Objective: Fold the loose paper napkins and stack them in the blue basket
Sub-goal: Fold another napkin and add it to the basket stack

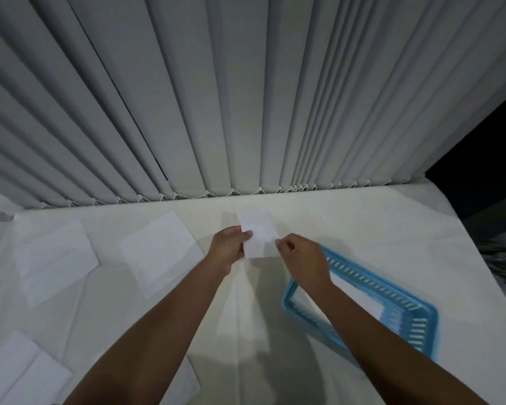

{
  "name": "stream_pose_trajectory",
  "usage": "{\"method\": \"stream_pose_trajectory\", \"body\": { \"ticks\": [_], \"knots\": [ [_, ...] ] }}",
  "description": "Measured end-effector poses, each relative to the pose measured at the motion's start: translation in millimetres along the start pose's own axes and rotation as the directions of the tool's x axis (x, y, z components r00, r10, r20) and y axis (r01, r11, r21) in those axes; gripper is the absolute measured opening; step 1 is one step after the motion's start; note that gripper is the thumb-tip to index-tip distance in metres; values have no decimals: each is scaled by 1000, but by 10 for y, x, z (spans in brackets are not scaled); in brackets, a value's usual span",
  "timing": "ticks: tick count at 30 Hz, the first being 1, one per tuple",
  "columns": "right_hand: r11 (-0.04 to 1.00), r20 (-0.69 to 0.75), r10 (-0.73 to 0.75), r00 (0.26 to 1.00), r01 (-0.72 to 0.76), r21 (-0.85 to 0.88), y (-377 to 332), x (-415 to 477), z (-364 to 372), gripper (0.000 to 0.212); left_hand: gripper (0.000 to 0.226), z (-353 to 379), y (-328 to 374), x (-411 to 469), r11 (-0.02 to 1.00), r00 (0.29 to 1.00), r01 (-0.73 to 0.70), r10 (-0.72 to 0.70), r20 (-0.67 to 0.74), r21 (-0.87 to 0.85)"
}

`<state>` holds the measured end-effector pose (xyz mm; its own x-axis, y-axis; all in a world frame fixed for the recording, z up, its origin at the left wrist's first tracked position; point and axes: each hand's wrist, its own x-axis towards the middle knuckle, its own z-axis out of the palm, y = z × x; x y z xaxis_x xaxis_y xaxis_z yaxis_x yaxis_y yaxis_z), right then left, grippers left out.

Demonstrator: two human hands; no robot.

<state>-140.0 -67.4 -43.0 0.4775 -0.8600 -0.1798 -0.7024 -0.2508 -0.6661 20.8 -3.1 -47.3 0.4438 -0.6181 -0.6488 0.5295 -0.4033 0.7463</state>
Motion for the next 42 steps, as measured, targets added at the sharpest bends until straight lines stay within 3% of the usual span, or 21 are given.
{"method": "stream_pose_trajectory", "body": {
  "ticks": [4, 7, 9, 11, 16, 22, 24, 27, 29, 32, 36, 39, 42],
  "knots": [
    [925, 117, 246, 962, -269, 267, -105, -331, 14, 53, 6, 238, -74, -344, 973, 998, -57, 52, -27, -224],
    [673, 226, 370, 901, -428, 604, -152, -449, 15, 36, 8, 404, -192, -550, 954, 999, -49, 44, -25, -295],
    [482, 216, 435, 874, -429, 764, -152, -499, -31, 19, 6, 479, -272, -650, 938, 999, -18, 27, 20, -346],
    [509, 127, 461, 878, -379, 773, -92, -525, -114, 9, 8, 524, -323, -700, 927, 999, 14, 5, 50, -375],
    [622, 49, 441, 896, -345, 703, 181, -715, -367, 23, 6, 574, -316, -678, 942, 999, 21, -28, -17, -335],
    [590, -17, 509, 860, -335, 735, 573, -990, -601, 22, 14, 758, -317, -657, 944, 997, 46, -24, 73, -327],
    [590, -42, 527, 849, -330, 737, 700, -1090, -657, 31, 8, 818, -337, -665, 974, 997, 14, 2, 74, -224],
    [574, -78, 573, 816, -331, 749, 879, -1233, -750, 25, 5, 844, -420, -693, 976, 989, -145, 140, 40, 160],
    [567, -94, 596, 798, -335, 753, 986, -1311, -794, 22, 10, 841, -514, -730, 901, 968, -250, 240, 73, 356],
    [582, -114, 615, 780, -351, 733, 1110, -1401, -805, 17, 13, 811, -670, -771, 808, 951, -305, 291, 109, 504],
    [610, -125, 628, 768, -386, 692, 1192, -1439, -748, 17, 8, 728, -798, -735, 634, 935, -308, 338, 104, 709],
    [620, -127, 634, 762, -403, 673, 1225, -1437, -685, 16, 21, 682, -834, -669, 465, 905, -306, 414, 102, 831],
    [616, -115, 646, 755, -426, 663, 1251, -1432, -646, 11, 27, 710, -844, -618, 373, 920, -276, 371, 130, 886]
  ]
}}
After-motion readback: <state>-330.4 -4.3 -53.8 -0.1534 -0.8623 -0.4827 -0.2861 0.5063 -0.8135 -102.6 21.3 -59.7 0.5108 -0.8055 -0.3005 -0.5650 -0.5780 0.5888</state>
